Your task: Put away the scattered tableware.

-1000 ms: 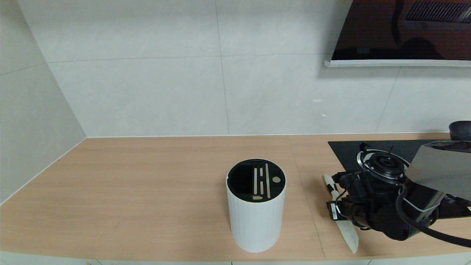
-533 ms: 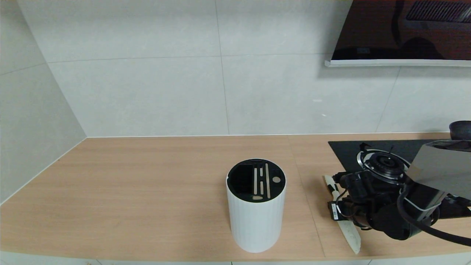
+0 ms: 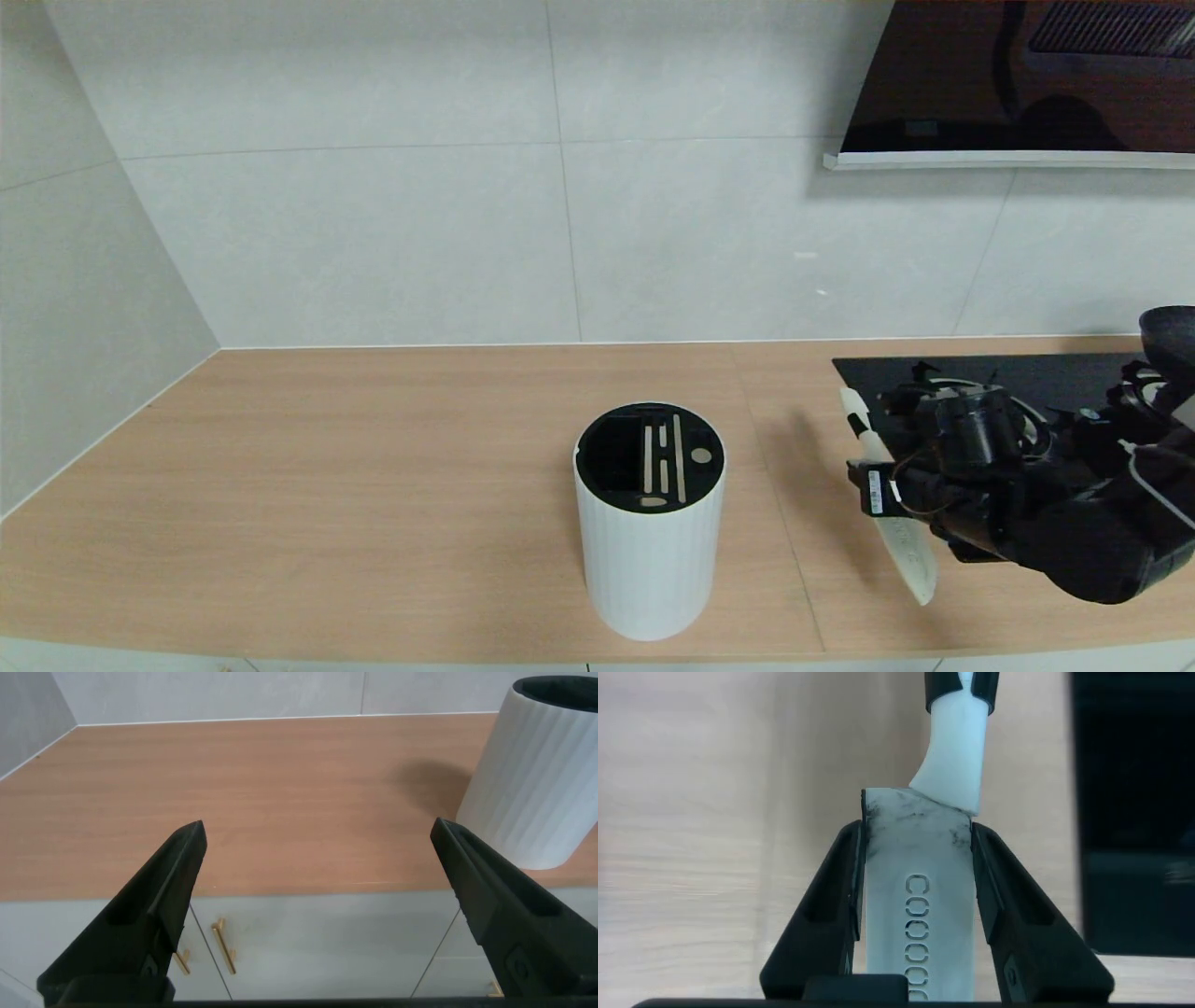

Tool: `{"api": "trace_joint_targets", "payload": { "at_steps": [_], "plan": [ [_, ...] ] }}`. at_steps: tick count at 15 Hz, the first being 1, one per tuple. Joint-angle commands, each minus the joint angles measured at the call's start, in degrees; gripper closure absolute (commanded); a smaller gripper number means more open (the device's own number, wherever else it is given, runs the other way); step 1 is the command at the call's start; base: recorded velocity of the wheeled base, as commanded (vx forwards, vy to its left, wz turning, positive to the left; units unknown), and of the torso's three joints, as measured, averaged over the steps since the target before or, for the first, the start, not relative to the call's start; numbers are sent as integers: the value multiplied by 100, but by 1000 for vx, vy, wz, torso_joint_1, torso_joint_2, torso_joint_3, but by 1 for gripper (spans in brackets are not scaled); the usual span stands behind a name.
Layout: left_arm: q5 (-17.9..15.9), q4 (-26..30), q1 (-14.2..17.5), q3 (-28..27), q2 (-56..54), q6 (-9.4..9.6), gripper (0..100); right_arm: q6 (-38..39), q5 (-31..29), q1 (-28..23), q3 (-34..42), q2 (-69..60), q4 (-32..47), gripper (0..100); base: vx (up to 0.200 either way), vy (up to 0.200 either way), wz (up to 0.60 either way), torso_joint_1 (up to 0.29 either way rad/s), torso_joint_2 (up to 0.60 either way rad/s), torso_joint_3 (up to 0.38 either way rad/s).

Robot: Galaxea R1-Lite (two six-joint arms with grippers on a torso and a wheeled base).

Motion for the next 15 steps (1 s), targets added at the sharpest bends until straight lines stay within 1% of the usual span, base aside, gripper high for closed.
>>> {"api": "trace_joint_targets", "payload": {
  "at_steps": [1,6,8,10,11,12,14,15],
  "plan": [
    [0,-2,0,1,0,11,0,-36,27,58,183,-589,-18,100,0,0,0,0,0,0],
    [-17,-46,0,-52,0,20,0,-28,19,155,166,-695,-27,100,0,0,0,0,0,0],
    [-70,33,0,-535,44,11,0,-28,19,199,148,-756,-18,100,0,0,0,0,0,0],
    [-211,191,-70,-649,264,11,0,-28,19,260,139,-783,-18,100,0,0,0,0,0,0],
    [-641,305,-202,-799,650,-16,0,-28,19,286,148,-853,0,100,0,0,0,0,0,0],
    [-826,332,-228,-948,976,-51,0,-19,19,304,148,-897,26,100,0,0,0,0,0,0],
    [-1178,323,-237,-1616,2030,-244,0,-28,27,313,-72,-1073,140,100,0,0,0,0,0,0],
    [-1582,305,-316,-1959,2707,-297,0,-28,27,313,-327,-1152,386,100,0,0,0,0,0,0]
  ]
}}
